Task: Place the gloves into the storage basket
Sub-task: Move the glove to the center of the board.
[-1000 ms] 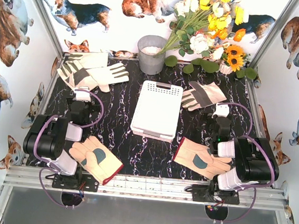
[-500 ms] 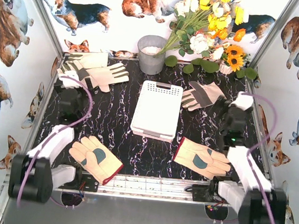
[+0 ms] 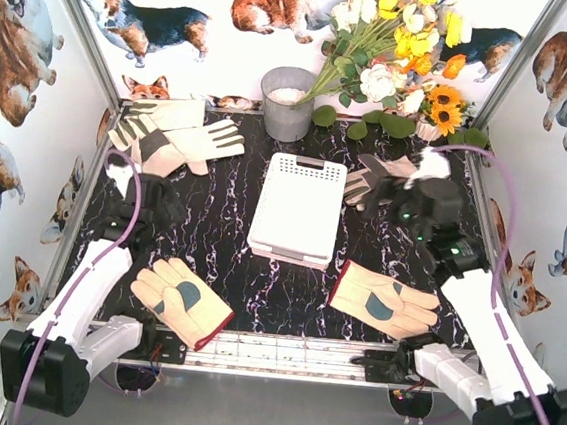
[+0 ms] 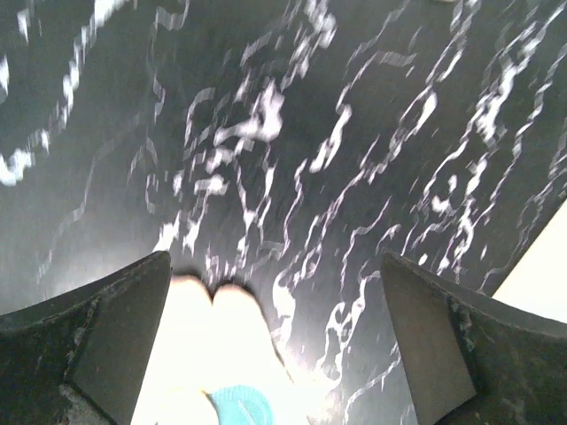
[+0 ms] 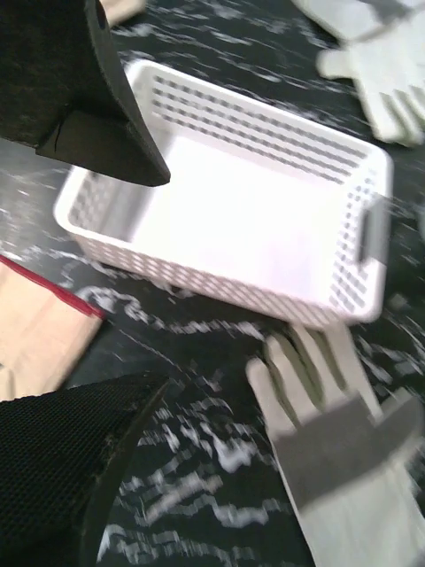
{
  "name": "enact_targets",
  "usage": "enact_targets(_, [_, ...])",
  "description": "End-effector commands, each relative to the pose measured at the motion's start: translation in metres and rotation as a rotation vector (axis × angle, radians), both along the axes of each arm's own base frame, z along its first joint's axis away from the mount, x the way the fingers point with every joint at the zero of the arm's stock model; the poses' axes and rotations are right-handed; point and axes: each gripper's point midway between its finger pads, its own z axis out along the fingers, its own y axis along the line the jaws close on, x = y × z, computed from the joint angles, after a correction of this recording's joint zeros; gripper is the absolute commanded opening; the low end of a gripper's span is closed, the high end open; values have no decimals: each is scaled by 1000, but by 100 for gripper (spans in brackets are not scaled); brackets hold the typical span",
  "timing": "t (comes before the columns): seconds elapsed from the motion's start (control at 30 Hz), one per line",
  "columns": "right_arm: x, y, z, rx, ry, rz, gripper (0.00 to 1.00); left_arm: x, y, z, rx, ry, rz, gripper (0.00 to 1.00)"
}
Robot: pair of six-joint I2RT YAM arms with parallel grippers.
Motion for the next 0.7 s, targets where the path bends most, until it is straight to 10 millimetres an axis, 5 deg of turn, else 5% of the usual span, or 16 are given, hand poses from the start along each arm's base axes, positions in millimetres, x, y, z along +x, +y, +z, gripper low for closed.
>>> enact_targets(0.0, [-32,45,2,33,107,162,88,-59,-11,-45,-135,248,132,96])
enact_targets(0.23, [-44,91,10,164,99,311,88,-83,-1,-88,-137,353,288,77])
enact_targets(0.47, [-42,102,22,122,106,400,89,-96,-7,-119,-152,431,267,77])
enact_targets(0.67, [-42,103,26,127,96,403,89,-101,-9,-135,-130,490,229,57])
